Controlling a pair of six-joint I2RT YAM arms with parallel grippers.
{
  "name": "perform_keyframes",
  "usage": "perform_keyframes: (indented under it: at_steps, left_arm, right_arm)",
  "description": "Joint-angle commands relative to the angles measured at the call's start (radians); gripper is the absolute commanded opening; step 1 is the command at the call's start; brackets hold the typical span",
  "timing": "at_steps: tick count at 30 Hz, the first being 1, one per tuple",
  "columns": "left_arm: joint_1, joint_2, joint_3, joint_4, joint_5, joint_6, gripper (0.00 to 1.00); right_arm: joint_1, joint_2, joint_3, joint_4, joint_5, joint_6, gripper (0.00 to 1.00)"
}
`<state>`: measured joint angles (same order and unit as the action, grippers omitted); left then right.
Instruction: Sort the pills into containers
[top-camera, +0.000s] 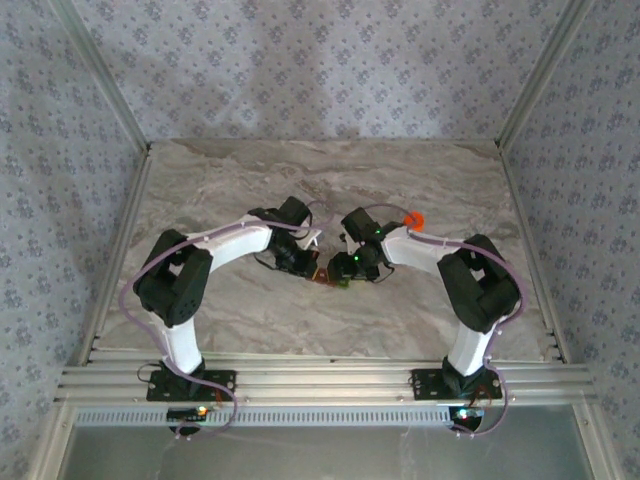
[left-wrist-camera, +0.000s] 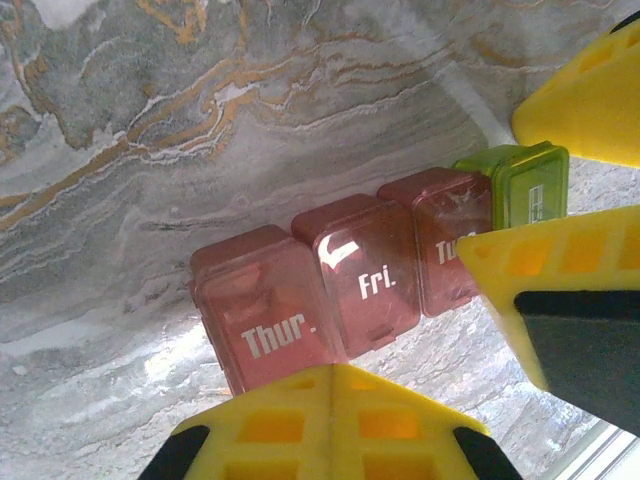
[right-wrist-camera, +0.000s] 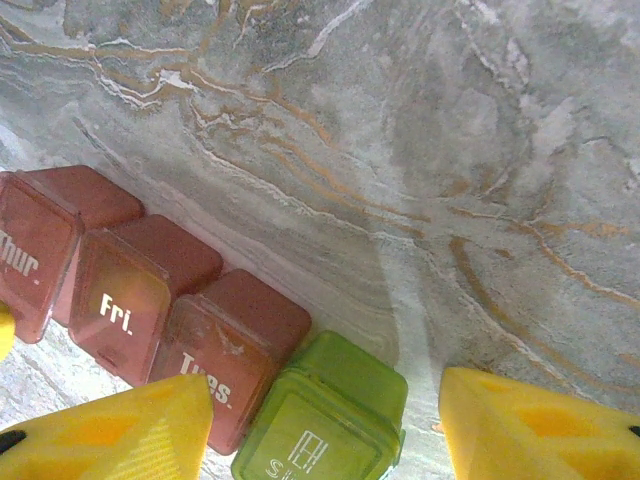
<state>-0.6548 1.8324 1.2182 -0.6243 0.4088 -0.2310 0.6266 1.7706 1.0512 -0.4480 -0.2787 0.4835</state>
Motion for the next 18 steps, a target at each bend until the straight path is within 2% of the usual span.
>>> perform_keyframes:
  at_steps: [1,18]
  left_arm:
    - [-0.003,-0.029,-0.022,0.010,0.020,-0.013,0.00]
    - [-0.004,0.014,-0.047,0.059,-0.006,-0.029,0.00]
  right_arm:
    - [-0.006,0.061,-0.006,-0.014,0.049,0.013,0.64]
    - [-0.011,0.078,-0.010,-0.010,0.036,0.015,0.63]
